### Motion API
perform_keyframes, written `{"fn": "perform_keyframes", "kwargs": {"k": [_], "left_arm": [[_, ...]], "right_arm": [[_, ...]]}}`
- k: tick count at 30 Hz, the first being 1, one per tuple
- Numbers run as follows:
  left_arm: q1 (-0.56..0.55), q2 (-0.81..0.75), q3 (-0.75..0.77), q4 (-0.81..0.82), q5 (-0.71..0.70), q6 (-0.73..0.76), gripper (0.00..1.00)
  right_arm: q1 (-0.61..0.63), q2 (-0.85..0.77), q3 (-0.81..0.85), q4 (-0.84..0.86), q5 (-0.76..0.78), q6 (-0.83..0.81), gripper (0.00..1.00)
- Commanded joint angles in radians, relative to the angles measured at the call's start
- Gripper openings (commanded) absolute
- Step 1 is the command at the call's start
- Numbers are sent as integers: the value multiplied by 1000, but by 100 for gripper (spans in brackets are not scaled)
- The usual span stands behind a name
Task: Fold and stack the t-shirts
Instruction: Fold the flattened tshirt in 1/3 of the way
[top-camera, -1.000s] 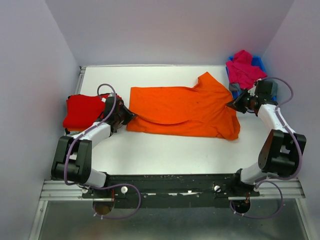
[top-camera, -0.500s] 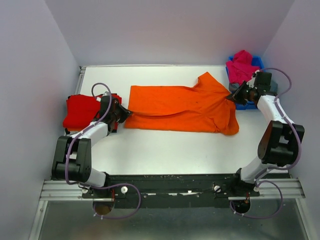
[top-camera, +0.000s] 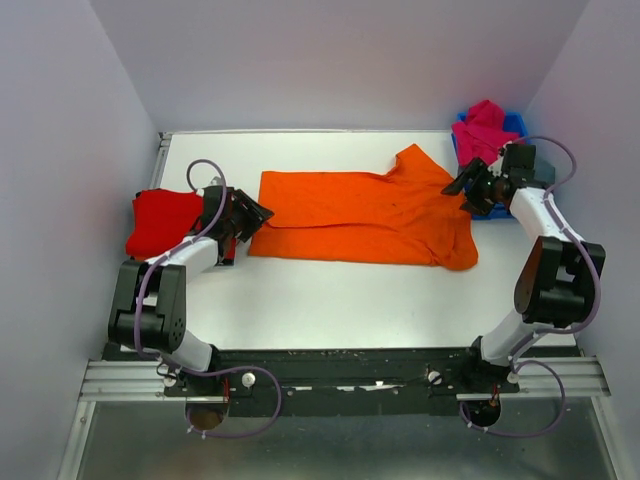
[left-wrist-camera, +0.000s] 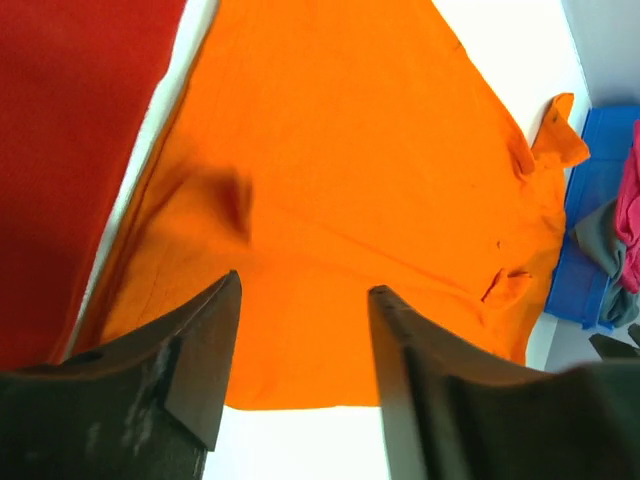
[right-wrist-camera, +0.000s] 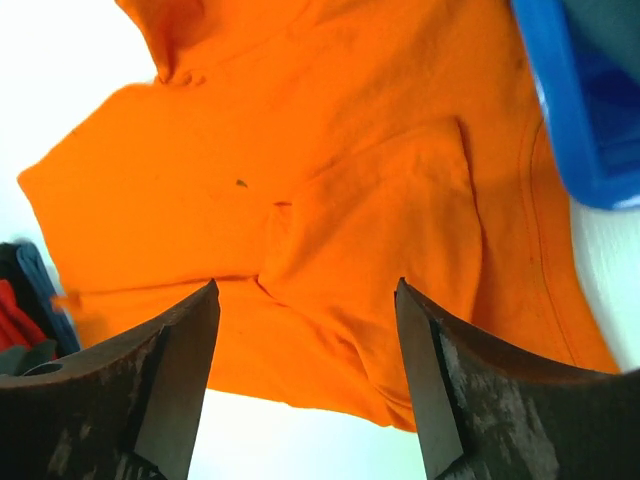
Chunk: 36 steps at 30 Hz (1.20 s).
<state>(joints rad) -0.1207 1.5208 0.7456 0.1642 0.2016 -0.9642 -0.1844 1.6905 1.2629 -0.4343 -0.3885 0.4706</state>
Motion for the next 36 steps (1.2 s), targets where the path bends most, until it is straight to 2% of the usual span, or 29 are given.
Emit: {"fn": "perform_keyframes", "kwargs": {"k": [1,6,10,23,28,33,36], "left_arm": [[-3,-53,-5,32,18,38,68],[-71,-194,-69,-29,-63,79,67],[-138,-238,-109,-51,-117,104,65],[-148,-57,-92,-52,-122,88,58],[-148,-40,-89,-60,-151,90,59],[-148,-4,-80,-83,-176,91,59],[-146,32,-66,-100,-179,93,59]], "right_arm": [[34,-115,-104,8,98,5,77],[36,-239,-281,28,192,2,72],[36,-275,-356,26,269,-3,67],[59,-115,-344,40,307,13,55],[57,-86,-315,40,312,14,33],[59,-60,-263,29,313,8,1],[59,-40,-217,14,323,3,1]]}}
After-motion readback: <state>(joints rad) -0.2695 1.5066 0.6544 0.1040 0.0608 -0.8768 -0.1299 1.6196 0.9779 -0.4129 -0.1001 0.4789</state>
